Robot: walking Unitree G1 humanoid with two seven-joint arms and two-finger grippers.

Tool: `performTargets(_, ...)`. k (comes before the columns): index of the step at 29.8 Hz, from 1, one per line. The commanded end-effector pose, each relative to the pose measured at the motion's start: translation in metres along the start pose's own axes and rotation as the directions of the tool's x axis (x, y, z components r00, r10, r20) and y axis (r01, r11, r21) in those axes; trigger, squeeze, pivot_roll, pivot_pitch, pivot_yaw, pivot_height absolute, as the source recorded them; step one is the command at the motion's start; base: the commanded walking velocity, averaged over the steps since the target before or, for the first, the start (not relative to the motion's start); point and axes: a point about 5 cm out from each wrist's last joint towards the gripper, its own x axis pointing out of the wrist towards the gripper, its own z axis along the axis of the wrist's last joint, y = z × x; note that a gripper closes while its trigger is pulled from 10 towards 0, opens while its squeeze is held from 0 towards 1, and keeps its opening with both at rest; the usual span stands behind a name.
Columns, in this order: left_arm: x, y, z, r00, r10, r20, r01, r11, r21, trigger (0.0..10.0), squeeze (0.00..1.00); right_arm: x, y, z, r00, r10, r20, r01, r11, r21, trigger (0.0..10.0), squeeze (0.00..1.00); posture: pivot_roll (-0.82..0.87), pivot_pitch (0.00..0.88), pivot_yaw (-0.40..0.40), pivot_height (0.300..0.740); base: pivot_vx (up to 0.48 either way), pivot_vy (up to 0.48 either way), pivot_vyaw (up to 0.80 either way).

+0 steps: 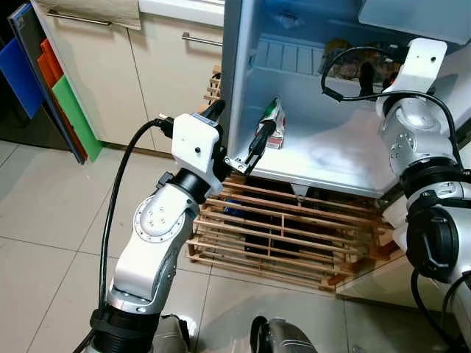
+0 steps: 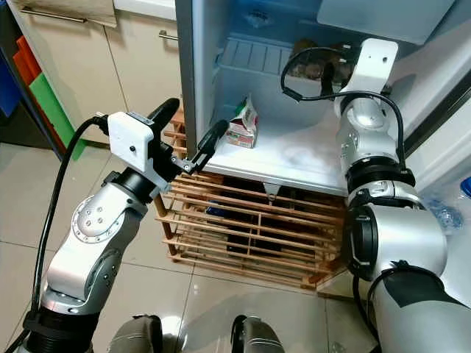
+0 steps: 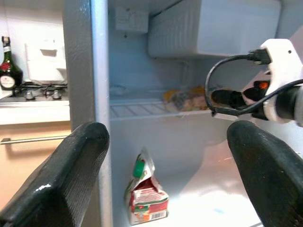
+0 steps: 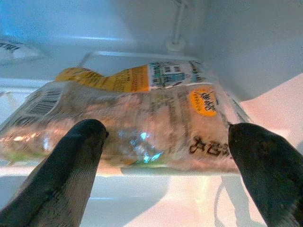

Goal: Restocking fridge

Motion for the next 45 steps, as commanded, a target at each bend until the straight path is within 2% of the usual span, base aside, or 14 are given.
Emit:
performTargets(1,0.003,0.002,-0.006,0.999,0.023,-0.024,-0.023,1.0,-0.002,10.0,0.0,-0.002,0.006,0.001,0.999,0.021,0.035,-0.02,1.0,-0.019,10.0,0.0,0.01,0.097,-0.063,0.74,0.0,0.0,0.0)
performTargets(4,0.008,0.007,-0.013,0.997,0.055,-0.045,-0.056,0.998,-0.014,10.0,0.0,-0.01,0.02,-0.003,0.994,0.069,0.08,-0.066,0.997,-0.033,10.0,0.0,-0.03,0.056,-0.049,0.74,0.0,0.0,0.0)
performTargets(7,0.011,0.016,-0.02,0.992,0.093,-0.081,-0.094,0.996,0.002,10.0,0.0,-0.02,0.027,-0.004,0.989,0.079,0.122,-0.076,0.997,-0.033,10.0,0.0,-0.05,0.036,-0.039,0.74,0.0,0.0,0.0)
performTargets(9,0.011,0.026,-0.029,0.983,0.139,-0.12,-0.14,0.99,-0.005,10.0,0.0,-0.034,0.031,-0.007,0.982,0.098,0.163,-0.092,0.995,-0.04,10.0,0.0,-0.08,0.003,-0.012,0.74,0.0,0.0,0.0)
performTargets(12,0.008,0.039,-0.039,0.967,0.194,-0.168,-0.201,0.979,-0.026,10.0,0.0,-0.057,0.035,-0.014,0.972,0.109,0.208,-0.104,0.994,-0.034,10.0,0.0,-0.11,0.0,0.013,0.74,0.0,0.0,0.0)
performTargets(14,0.005,0.044,-0.042,0.959,0.212,-0.185,-0.22,0.975,-0.022,10.0,0.0,-0.077,0.036,-0.025,0.966,0.121,0.23,-0.112,0.992,-0.05,10.0,0.0,-0.12,0.0,0.027,0.74,0.0,0.0,0.0)
performTargets(16,0.005,0.047,-0.044,0.957,0.217,-0.191,-0.225,0.974,-0.02,10.0,0.0,-0.09,0.037,-0.033,0.964,0.128,0.234,-0.115,0.991,-0.067,10.0,0.0,-0.13,0.0,0.038,0.74,0.0,0.0,0.0)
performTargets(19,0.002,0.049,-0.045,0.956,0.217,-0.196,-0.226,0.974,-0.023,10.0,0.0,-0.114,0.033,-0.052,0.97,0.126,0.21,-0.112,0.991,-0.077,10.0,0.0,-0.13,0.0,0.047,0.74,0.0,0.0,0.0)
performTargets(22,0.0,0.048,-0.045,0.959,0.207,-0.195,-0.213,0.977,-0.014,10.0,0.0,-0.131,0.025,-0.07,0.983,0.113,0.144,-0.102,0.991,-0.085,10.0,0.0,-0.14,0.0,0.053,0.74,0.0,0.0,0.0)
performTargets(25,-0.01,0.042,-0.05,0.959,0.198,-0.205,-0.209,0.977,-0.037,10.0,0.0,-0.148,0.02,-0.091,0.995,0.079,0.061,-0.075,0.995,-0.068,10.0,0.0,-0.14,0.0,0.055,0.74,0.0,0.0,0.0)
performTargets(29,-0.014,0.035,-0.053,0.958,0.195,-0.209,-0.209,0.977,-0.044,10.0,0.0,-0.15,0.024,-0.096,0.996,0.079,0.036,-0.077,0.996,-0.048,10.0,0.0,-0.12,0.0,0.049,0.74,0.0,0.0,0.0)
performTargets(31,-0.013,0.032,-0.051,0.961,0.192,-0.201,-0.205,0.978,-0.046,10.0,0.0,-0.145,0.025,-0.093,0.994,0.096,0.05,-0.093,0.994,-0.064,10.0,0.0,-0.11,0.0,0.042,0.74,0.0,0.307,0.0)
performTargets(37,-0.008,0.04,-0.051,0.956,0.229,-0.186,-0.241,0.97,-0.043,10.0,0.0,-0.131,0.026,-0.092,0.994,0.105,0.04,-0.102,0.993,-0.065,10.0,0.0,-0.09,0.0,0.023,0.74,0.0,0.465,0.0)
performTargets(45,-0.006,0.036,-0.051,0.966,0.187,-0.18,-0.196,0.98,-0.03,10.0,0.0,-0.137,0.02,-0.1,0.997,0.082,-0.008,-0.082,0.995,-0.059,10.0,0.0,-0.12,0.0,0.032,0.74,0.0,0.058,-0.16)
